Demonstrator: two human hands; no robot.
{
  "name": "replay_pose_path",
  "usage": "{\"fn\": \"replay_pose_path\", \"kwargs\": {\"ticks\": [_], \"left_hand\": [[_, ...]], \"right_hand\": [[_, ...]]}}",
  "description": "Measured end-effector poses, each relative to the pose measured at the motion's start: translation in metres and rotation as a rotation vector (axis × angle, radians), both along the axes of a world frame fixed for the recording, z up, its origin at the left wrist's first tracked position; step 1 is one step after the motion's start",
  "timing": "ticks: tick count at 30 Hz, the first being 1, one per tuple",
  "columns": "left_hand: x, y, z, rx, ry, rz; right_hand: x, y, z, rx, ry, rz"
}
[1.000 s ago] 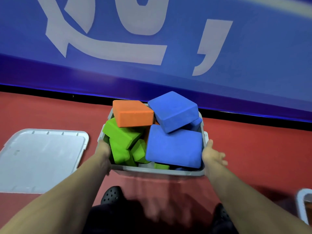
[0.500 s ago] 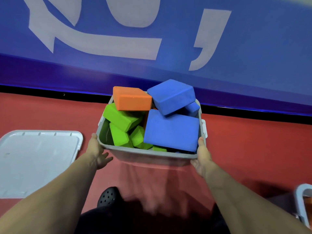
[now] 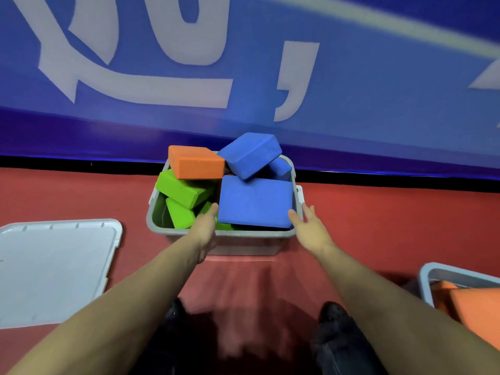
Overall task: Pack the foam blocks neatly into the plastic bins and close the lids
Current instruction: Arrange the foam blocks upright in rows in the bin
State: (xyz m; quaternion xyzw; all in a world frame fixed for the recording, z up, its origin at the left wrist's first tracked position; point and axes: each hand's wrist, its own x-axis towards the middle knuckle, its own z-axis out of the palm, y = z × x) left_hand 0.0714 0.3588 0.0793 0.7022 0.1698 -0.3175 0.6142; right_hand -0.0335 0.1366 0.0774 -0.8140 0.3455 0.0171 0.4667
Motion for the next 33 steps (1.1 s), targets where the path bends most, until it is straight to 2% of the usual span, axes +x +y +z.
{"fn": "replay_pose_path", "kwargs": {"ticks": [5, 8, 12, 14, 20, 26, 33], "left_hand": [[-0.061, -0.031, 0.039, -0.032, -0.182, -0.272], [-0.098, -0.053, 0.056, -0.039, -0.253, -0.417], [-0.138, -0.088, 0.063, -0.041, -0.343, -0.557], [-0.154, -0.107, 0.052, -0.028, -0.353, -0.626], [-0.196, -0.159, 0.01, -0.044, -0.219, -0.669], [-0.218, -0.19, -0.028, -0.056, -0.078, -0.715], [-0.217, -0.22, -0.073, -0.001, -0.039, -0.733]], "right_hand": [[-0.077, -0.013, 0.059, -0.211, 0.019, 0.09], [-0.13, -0.034, 0.079, -0.318, 0.137, 0.126], [-0.178, -0.082, 0.097, -0.125, 0.289, 0.077], [-0.203, -0.105, 0.095, -0.118, 0.328, 0.042], [-0.281, -0.151, 0.032, -0.035, 0.458, -0.089], [-0.299, -0.163, -0.029, 0.141, 0.408, -0.242], [-0.291, -0.165, -0.065, 0.26, 0.325, -0.442]]}}
